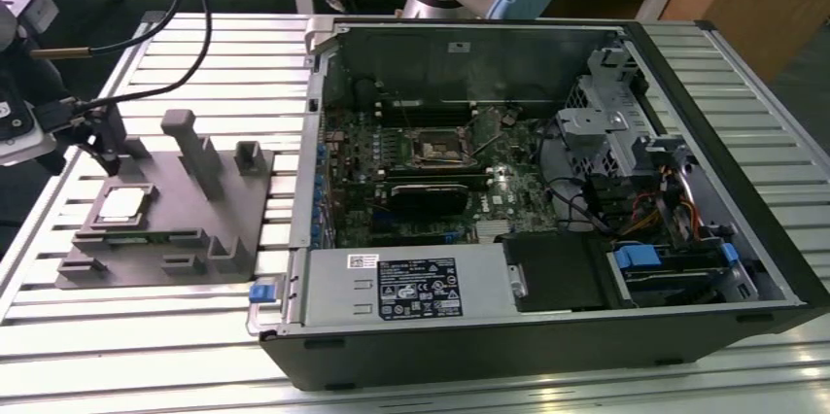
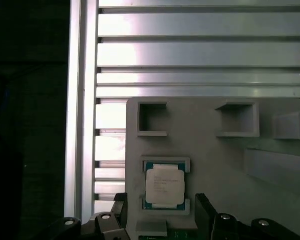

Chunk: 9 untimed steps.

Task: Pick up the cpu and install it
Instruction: 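Pick up the cpu and move it towards the insertion slot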

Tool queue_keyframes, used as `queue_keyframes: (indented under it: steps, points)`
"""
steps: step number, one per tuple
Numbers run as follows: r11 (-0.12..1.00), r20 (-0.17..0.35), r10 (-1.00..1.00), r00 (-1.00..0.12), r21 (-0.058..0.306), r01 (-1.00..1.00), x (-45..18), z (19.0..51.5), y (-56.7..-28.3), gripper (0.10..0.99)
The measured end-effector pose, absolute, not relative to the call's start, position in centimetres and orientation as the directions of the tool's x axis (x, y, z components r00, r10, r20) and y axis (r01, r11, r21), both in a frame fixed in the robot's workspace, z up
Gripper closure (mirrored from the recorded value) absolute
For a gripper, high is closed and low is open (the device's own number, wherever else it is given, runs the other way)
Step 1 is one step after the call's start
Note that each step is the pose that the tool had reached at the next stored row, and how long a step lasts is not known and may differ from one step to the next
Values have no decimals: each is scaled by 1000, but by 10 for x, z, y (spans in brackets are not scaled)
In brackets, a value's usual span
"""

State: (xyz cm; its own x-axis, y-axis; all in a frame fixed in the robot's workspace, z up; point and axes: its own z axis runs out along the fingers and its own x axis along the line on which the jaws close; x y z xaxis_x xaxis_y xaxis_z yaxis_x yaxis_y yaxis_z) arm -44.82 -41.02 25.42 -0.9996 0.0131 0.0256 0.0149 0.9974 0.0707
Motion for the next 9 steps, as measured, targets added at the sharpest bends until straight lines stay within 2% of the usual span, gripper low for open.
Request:
queue_keyframes:
  steps: [9]
  points:
    - [998,6,13,-1000,59,13,-448,245,-410,439]
